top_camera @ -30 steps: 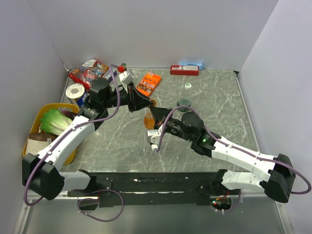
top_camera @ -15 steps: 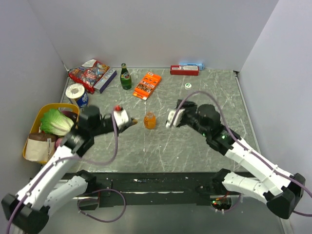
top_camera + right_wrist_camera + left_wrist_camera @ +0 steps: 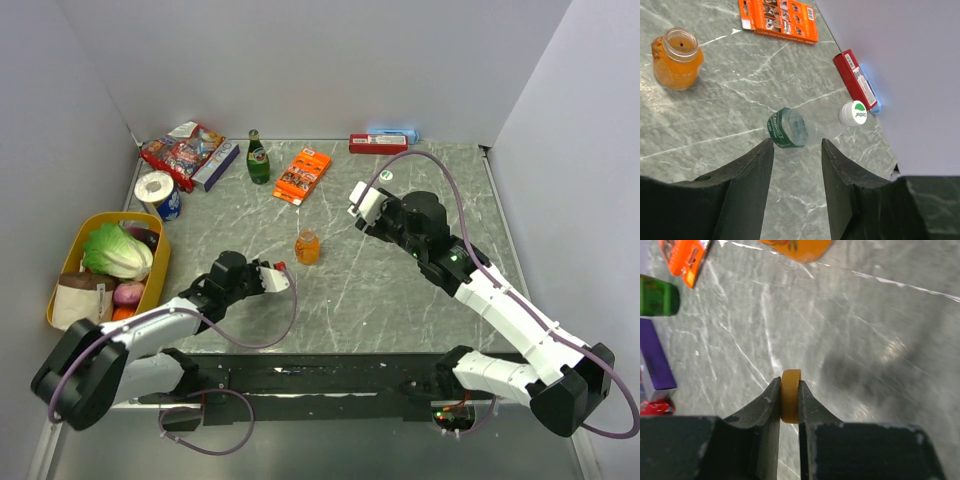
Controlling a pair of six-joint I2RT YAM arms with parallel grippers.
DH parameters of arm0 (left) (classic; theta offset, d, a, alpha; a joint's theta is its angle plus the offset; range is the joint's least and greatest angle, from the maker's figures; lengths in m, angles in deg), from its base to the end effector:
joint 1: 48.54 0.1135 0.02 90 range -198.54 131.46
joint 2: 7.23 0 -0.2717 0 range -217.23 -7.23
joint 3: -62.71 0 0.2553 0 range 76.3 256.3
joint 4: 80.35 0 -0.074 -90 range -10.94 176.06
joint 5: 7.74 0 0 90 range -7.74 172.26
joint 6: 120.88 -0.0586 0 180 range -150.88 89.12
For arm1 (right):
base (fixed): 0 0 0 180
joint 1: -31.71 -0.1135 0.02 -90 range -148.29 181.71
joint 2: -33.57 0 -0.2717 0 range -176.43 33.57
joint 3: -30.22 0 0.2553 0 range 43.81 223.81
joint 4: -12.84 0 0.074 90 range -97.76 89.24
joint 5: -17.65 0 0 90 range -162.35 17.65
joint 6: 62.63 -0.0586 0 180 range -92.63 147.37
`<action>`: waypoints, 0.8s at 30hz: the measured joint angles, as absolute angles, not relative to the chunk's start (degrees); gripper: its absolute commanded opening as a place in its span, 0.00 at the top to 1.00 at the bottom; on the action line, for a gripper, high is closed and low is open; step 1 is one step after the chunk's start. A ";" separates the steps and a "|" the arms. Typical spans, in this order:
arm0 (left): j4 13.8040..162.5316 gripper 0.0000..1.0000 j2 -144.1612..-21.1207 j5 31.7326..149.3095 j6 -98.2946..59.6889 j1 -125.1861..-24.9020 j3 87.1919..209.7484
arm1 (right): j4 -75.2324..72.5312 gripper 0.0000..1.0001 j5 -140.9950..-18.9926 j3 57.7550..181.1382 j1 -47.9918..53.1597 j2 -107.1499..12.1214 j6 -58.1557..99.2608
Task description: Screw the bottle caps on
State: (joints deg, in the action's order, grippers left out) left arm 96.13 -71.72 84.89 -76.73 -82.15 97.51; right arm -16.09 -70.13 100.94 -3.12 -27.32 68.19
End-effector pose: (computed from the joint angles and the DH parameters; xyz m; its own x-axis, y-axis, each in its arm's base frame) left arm 0.1948 -0.1327 0.1597 0.1020 0.7929 -0.6008 0.7347 0.3471 0.5828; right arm 0.2185 0.1493 0.3511 0.1502 -0.6913 -0.7068 -0.5847 0.5144 -0.6273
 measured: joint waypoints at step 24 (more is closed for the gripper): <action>111.08 0.04 -75.18 82.42 -84.81 -91.90 88.03 | -16.22 0.50 -70.29 100.74 -2.48 -27.32 64.51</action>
